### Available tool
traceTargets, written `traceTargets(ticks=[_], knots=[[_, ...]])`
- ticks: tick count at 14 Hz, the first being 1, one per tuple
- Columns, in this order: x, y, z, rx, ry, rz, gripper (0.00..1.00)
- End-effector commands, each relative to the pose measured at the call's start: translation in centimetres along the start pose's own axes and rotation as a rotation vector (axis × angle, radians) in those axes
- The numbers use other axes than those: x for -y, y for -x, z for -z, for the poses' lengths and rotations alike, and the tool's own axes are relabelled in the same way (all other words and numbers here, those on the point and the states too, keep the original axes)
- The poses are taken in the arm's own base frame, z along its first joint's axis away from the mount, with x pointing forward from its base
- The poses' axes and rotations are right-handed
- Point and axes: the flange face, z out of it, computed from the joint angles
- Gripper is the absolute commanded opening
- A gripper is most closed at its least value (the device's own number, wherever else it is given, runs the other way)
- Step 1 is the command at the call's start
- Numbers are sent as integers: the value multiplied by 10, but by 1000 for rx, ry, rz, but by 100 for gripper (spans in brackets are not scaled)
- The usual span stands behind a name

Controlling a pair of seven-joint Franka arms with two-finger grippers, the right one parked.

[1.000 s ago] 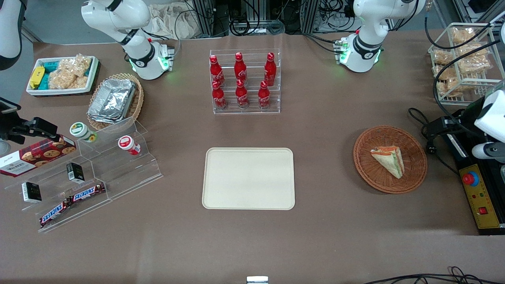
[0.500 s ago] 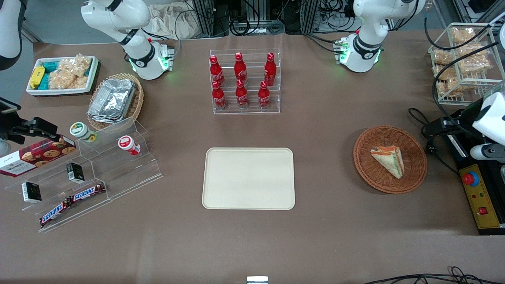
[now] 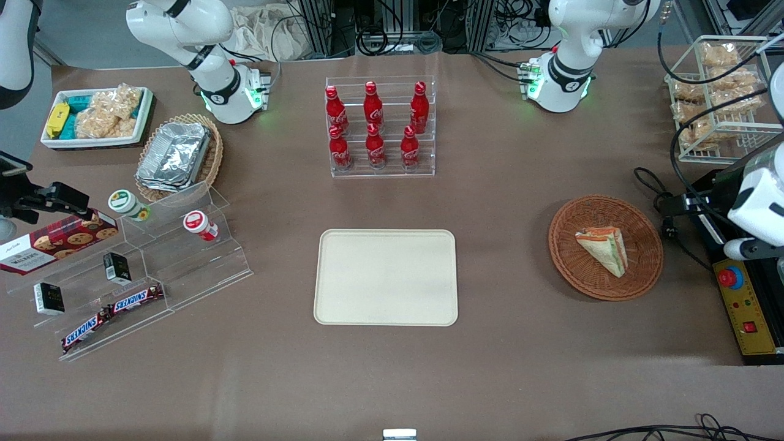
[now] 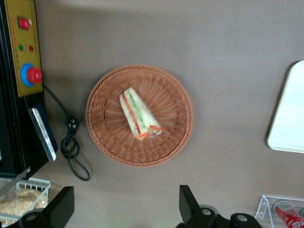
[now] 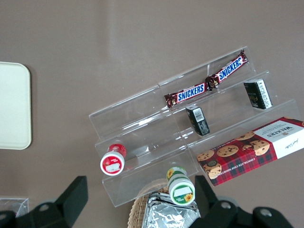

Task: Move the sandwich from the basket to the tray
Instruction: 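Lower the open left gripper onto the wrapped sandwich in the basket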

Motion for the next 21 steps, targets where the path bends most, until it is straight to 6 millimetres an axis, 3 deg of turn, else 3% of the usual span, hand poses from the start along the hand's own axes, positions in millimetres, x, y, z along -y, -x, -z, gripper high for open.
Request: traceTargets(ticks=[1, 5, 10, 14, 21], knots=[[5, 1, -43, 45, 5, 10, 99], [18, -3, -129, 43, 12, 55, 99], [24, -13, -200, -53, 51, 301, 99], [20, -21, -234, -79, 113, 524, 99], [21, 0, -288, -106, 124, 611, 99]])
